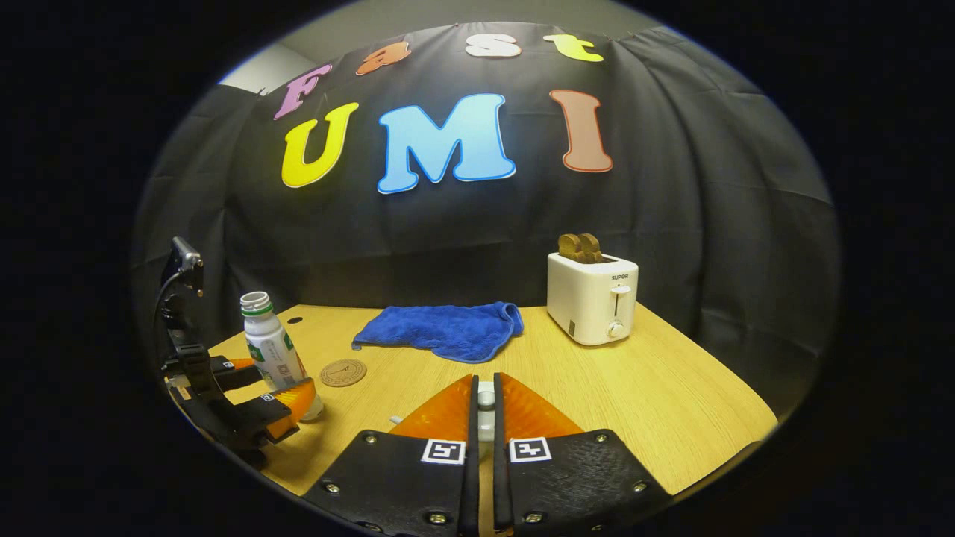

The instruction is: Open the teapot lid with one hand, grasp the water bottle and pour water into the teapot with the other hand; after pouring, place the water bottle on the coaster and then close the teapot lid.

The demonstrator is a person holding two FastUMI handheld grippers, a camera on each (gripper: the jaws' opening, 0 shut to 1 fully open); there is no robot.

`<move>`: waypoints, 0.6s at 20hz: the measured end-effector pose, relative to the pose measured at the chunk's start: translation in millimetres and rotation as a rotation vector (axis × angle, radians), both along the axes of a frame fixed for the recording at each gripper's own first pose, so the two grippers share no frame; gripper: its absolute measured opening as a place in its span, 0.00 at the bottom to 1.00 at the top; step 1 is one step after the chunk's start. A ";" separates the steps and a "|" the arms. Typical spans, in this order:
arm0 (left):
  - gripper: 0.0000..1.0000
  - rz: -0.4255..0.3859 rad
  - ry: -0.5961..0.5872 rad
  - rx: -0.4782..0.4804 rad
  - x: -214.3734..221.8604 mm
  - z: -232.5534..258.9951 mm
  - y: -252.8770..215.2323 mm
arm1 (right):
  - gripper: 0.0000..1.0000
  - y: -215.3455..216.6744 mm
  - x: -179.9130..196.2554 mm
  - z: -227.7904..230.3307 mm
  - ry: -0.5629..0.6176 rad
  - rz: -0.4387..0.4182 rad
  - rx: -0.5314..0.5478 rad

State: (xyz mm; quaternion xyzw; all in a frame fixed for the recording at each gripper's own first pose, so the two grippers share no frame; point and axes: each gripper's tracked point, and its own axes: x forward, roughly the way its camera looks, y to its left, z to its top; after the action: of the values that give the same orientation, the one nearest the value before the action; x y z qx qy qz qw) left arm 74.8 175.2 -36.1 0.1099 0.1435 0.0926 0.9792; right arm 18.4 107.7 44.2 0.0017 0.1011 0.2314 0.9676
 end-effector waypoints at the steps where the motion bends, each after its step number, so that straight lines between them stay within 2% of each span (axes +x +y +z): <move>1: 0.92 0.000 0.002 0.042 -1.0 4.6 -0.5 | 0.07 -4.4 1.0 -0.6 0.002 -0.007 0.002; 8: 0.92 -0.021 0.008 0.460 -1.1 37.0 -26.0 | 0.07 -38.0 8.0 -2.3 0.016 -0.057 0.038; 12: 0.92 -0.042 0.023 0.620 1.2 42.4 -42.5 | 0.07 -54.5 9.0 -7.5 0.024 -0.073 0.046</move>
State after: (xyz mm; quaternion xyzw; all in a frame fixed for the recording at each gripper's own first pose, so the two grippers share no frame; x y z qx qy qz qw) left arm 76.0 132.7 6.3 0.4074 0.1173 0.1107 0.8989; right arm 27.4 53.2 36.7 0.0303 0.1074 0.1980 0.9738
